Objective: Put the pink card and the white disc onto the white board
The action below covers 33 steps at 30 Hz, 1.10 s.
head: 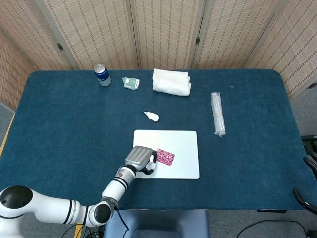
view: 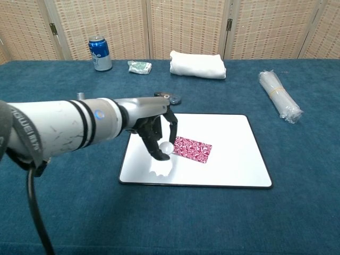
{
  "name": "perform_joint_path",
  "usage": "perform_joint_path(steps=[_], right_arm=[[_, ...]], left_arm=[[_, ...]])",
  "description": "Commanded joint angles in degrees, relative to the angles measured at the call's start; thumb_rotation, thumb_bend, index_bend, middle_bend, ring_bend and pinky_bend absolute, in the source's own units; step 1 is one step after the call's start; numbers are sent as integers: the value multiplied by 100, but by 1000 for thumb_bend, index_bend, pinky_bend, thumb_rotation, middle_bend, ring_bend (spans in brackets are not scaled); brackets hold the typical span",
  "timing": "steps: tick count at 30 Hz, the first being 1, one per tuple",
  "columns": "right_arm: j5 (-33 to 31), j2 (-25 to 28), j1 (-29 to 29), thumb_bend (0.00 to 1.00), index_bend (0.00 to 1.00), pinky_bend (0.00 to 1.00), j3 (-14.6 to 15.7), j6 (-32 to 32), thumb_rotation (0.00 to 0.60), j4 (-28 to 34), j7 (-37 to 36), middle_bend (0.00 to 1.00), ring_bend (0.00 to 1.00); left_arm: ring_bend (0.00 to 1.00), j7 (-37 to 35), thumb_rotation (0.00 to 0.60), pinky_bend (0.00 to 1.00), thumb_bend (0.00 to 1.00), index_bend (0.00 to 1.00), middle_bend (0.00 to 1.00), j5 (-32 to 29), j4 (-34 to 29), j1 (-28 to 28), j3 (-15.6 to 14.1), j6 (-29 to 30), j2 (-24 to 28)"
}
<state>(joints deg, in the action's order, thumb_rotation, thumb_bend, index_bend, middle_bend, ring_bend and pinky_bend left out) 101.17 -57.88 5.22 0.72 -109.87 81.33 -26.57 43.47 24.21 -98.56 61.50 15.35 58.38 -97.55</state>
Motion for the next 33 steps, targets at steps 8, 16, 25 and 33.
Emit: perform_joint_path(steps=[8,16,25,33], right_arm=[[-118,-91,107,285,0,0,-98,-182,600,-73,-51,0,0],[-236,-70,85,285,0,0,-150,-79,600,-73,-127,0,0],[-430,-25,52,285,0,0,-224,96,600,-41,-227,0,0],[-491,11,11,286,0,0,-247,248,600,-25,-263,0,0]], left_arm=[[1000,233,600,1000,323,560,1000,-750,662,778,362,-464,-366],[1000,0,600,1000,322,560,1000,-906,1435,1171,436,-1038,-604],[1000,-308,600,1000,323,558,1000,-913,2312,1493,345,-1636,-888],[1000,-645,600,1000,322,556,1000,-806,2904,1628,252,-2045,-1003]])
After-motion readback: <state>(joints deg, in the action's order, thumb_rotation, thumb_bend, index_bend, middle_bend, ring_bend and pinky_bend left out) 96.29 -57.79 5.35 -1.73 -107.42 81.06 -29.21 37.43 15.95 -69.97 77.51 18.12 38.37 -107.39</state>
